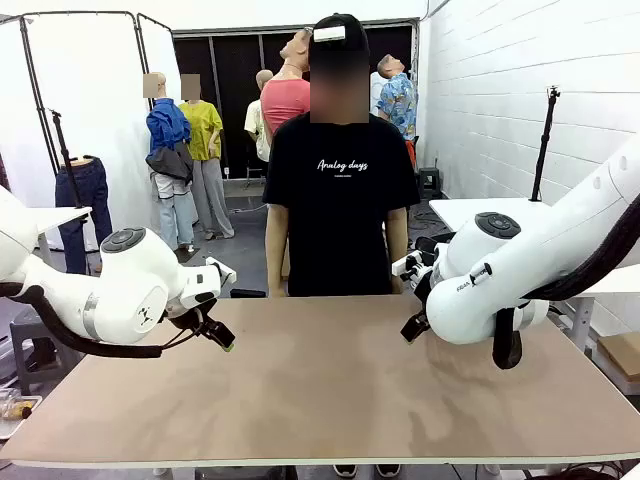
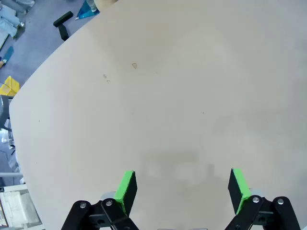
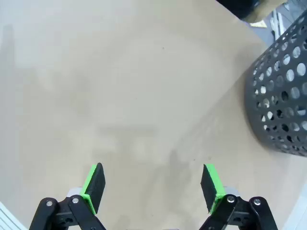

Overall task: Fold the training pants.
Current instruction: Grab both ends of the Training pants handed by a person.

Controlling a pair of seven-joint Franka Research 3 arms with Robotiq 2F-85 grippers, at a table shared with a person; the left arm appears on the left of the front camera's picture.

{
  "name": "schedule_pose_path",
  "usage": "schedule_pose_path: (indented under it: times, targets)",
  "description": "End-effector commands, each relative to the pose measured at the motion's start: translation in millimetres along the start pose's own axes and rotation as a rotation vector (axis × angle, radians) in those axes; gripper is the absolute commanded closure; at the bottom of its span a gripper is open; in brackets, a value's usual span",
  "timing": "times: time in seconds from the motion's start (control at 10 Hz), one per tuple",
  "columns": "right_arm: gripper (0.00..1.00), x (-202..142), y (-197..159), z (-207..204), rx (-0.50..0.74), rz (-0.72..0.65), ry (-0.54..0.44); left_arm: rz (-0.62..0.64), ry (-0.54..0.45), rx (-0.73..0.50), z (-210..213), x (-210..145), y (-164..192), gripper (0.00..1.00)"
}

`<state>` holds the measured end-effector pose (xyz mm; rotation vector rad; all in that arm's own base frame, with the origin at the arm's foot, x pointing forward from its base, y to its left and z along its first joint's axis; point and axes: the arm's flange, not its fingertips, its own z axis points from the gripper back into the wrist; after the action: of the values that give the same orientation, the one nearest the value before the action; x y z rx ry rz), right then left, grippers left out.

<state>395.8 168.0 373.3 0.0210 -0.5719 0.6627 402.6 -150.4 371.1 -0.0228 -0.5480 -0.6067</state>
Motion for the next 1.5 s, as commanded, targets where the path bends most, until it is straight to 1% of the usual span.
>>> schedule_pose_path:
  times: [0.0, 1.3, 1.4]
  targets:
    - [0.0, 0.0, 0.0, 0.0, 0.0, 0.0, 0.0, 0.0, 0.0, 0.0, 0.0, 0.0, 0.0, 0.0]
    - [0.0, 0.0, 0.1, 0.0, 0.0, 0.0, 0.0, -0.002, 0.0, 0.0, 0.0, 0.2, -0.9, 0.0]
    - [0.0, 7.6, -2.1, 5.8, 0.033, 0.001, 0.009, 0.0, 0.015, -0.006, 10.9, 5.7, -4.6, 0.0]
